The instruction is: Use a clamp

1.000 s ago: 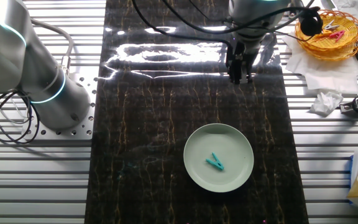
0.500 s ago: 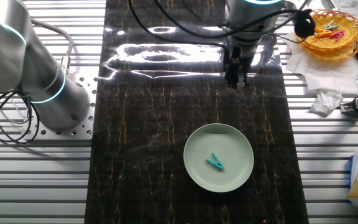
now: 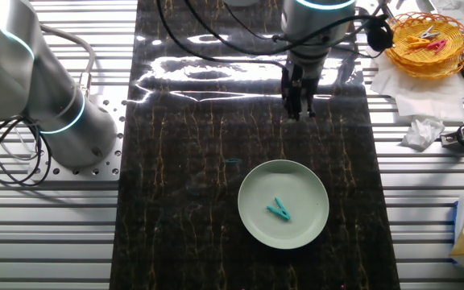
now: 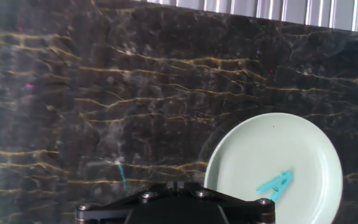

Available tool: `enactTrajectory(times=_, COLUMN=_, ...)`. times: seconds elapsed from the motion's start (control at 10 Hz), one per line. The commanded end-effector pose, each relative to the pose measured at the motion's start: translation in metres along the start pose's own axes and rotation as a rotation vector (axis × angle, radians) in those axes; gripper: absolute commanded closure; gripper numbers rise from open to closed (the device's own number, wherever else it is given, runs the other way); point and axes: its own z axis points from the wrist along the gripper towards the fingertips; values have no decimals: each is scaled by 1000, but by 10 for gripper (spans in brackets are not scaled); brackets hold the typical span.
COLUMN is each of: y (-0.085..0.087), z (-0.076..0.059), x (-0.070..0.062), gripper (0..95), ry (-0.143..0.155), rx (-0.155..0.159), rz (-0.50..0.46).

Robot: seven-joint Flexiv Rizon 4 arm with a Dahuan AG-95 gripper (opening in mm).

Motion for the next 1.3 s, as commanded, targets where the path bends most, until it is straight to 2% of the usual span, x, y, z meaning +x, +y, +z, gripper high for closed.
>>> enactTrajectory(times=0.1, y=-9, z=8, x=2, gripper=950, ry=5, rx=12, rz=-17)
enactTrajectory(times=0.2, y=-12, z=11, x=3, gripper=950, ry=17, rx=21, rz=-21)
enactTrajectory(times=0.4, y=-18, z=21, x=5, gripper=950, ry=39, rx=64, rz=-34)
enactTrajectory(times=0.6, y=-21, z=27, x=6, gripper=950, ry=38, rx=71, rz=-49)
enactTrajectory(times=1.0, y=-27, z=27, x=9, gripper=950, ry=34, rx=61, rz=-87)
enactTrajectory(times=1.1, y=-33, z=25, x=12, gripper=950, ry=30, rx=53, rz=-126)
enactTrajectory(times=1.3, y=-47, z=19, x=21, gripper=950, ry=13, rx=3, rz=-212)
